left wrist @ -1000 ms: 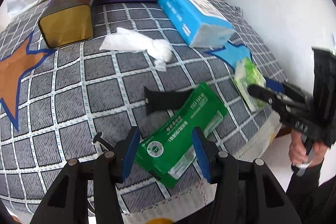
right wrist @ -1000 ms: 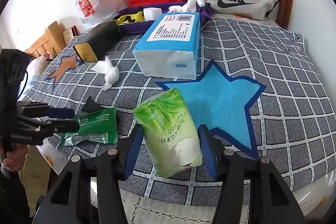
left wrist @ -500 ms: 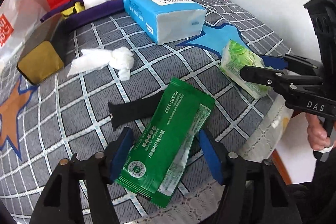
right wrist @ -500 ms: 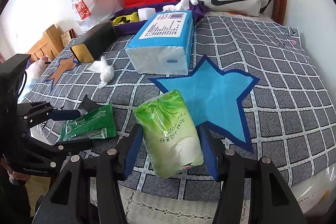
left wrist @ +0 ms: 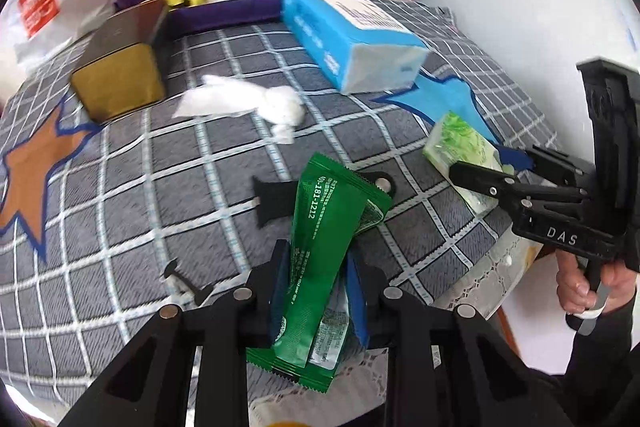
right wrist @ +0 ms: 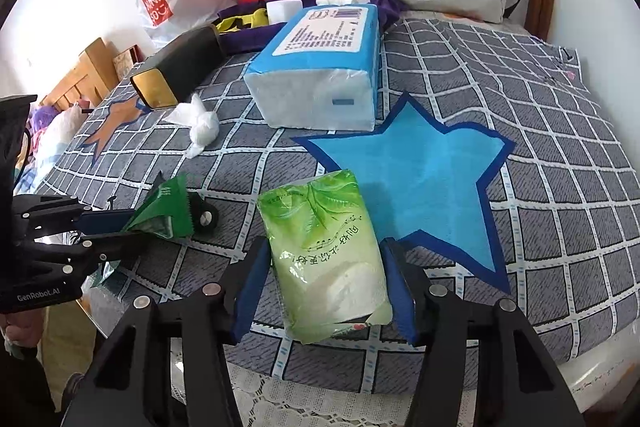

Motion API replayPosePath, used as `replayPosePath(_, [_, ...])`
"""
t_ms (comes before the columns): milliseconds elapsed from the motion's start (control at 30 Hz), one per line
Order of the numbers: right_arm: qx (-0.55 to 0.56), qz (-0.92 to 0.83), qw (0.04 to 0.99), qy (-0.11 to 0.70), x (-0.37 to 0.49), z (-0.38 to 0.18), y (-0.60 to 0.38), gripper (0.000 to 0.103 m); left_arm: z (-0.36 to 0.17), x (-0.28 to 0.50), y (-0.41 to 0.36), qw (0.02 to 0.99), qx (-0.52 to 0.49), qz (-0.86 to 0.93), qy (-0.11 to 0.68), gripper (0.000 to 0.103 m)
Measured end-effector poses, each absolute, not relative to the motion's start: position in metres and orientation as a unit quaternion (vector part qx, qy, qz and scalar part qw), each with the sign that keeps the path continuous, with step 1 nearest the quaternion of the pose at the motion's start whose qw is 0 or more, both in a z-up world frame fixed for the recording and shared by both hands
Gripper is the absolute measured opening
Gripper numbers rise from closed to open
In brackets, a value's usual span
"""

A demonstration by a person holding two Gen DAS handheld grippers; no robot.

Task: Organize soft objects
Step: 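Grasp the dark green packet with the left tool while the right tool holds the pouch, then carry the pouch and dark green packet toward the purple towel with both tools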

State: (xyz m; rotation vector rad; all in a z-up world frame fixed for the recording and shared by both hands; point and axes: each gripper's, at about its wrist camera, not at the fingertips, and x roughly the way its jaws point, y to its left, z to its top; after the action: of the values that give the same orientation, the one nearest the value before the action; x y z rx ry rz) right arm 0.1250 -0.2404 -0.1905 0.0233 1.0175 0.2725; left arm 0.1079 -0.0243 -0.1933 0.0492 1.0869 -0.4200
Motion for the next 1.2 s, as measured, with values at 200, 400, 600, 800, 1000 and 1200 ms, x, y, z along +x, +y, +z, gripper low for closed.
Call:
replayPosePath(200, [0.014, 0.149, 0.865, 0.480, 0.126, -0.177, -0.233, 0.054, -0.183, 0.108, 0.004, 0.843, -0.027, -0.166, 0.510, 0.026])
replayPosePath(400, [0.031, 0.164, 0.864, 0.476, 0.130, -0.157, -0.232, 0.054, -0.171, 0.114, 0.037, 0.853, -0.064, -0.126, 0.502, 0.026])
replayPosePath(600, [0.031, 0.160, 0.867, 0.471, 0.142, -0.137, -0.233, 0.054, -0.159, 0.126, 0.062, 0.861, -0.091, -0.099, 0.490, 0.026])
replayPosePath(800, [0.043, 0.153, 0.866, 0.473, 0.161, -0.123, -0.237, 0.054, -0.148, 0.144, 0.075, 0.864, -0.115, -0.092, 0.481, 0.026])
replayPosePath(1000, [0.045, 0.154, 0.871, 0.464, 0.187, -0.108, -0.234, 0.054, -0.132, 0.162, 0.082, 0.871, -0.122, -0.087, 0.467, 0.026])
replayPosePath(1200, [0.047, 0.163, 0.877, 0.449, 0.212, -0.094, -0.229, 0.055, -0.118, 0.189, 0.094, 0.874, -0.137, -0.077, 0.460, 0.026])
